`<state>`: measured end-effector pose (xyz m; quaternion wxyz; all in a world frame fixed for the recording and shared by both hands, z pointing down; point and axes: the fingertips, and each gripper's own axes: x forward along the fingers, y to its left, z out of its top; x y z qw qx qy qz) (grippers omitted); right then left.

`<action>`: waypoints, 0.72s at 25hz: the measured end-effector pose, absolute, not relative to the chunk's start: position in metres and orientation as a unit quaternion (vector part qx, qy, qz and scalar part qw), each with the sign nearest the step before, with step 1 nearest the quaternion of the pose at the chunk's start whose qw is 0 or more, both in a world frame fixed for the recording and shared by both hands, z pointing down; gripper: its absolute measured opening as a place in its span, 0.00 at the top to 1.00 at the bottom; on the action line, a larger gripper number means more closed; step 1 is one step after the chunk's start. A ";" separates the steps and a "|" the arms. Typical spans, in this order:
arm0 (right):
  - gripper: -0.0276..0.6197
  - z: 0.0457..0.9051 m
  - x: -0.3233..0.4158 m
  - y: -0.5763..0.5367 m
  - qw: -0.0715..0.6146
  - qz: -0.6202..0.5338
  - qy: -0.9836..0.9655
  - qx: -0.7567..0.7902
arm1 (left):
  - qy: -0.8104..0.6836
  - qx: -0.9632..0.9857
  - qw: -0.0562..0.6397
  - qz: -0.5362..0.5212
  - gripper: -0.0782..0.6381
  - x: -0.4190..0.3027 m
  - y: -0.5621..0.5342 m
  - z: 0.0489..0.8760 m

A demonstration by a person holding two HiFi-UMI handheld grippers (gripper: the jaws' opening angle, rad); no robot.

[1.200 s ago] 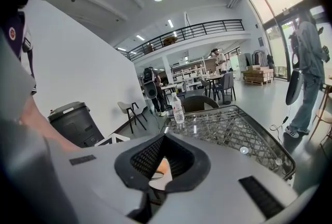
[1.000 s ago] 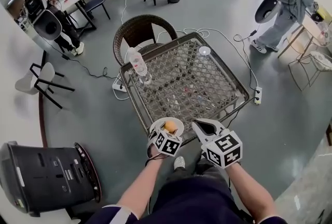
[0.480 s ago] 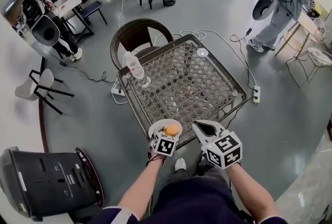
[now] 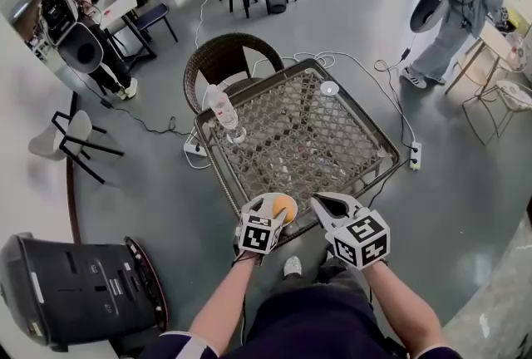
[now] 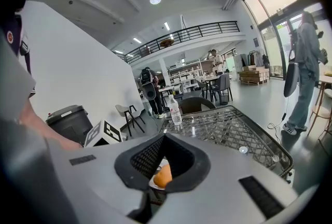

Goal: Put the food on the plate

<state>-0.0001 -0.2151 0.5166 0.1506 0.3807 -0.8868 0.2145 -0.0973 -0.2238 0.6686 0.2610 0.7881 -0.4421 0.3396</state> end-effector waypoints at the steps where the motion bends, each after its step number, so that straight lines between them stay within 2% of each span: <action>1: 0.95 0.514 -0.001 -0.216 0.149 0.213 -0.888 0.380 | -0.438 0.796 0.260 0.327 0.48 -0.095 -0.224 0.658; 6: 0.95 0.501 -0.009 -0.227 0.135 0.205 -0.893 0.377 | -0.427 0.829 0.245 0.264 0.49 -0.087 -0.227 0.605; 14: 0.95 0.476 -0.022 -0.241 0.107 0.184 -0.903 0.374 | -0.449 0.852 0.159 0.215 0.83 -0.088 -0.233 0.529; 16: 0.95 0.470 -0.027 -0.243 0.100 0.177 -0.905 0.373 | -0.449 0.858 0.150 0.199 0.87 -0.089 -0.233 0.513; 18: 0.95 0.462 -0.030 -0.245 0.092 0.169 -0.908 0.372 | -0.446 0.864 0.147 0.182 0.88 -0.089 -0.231 0.497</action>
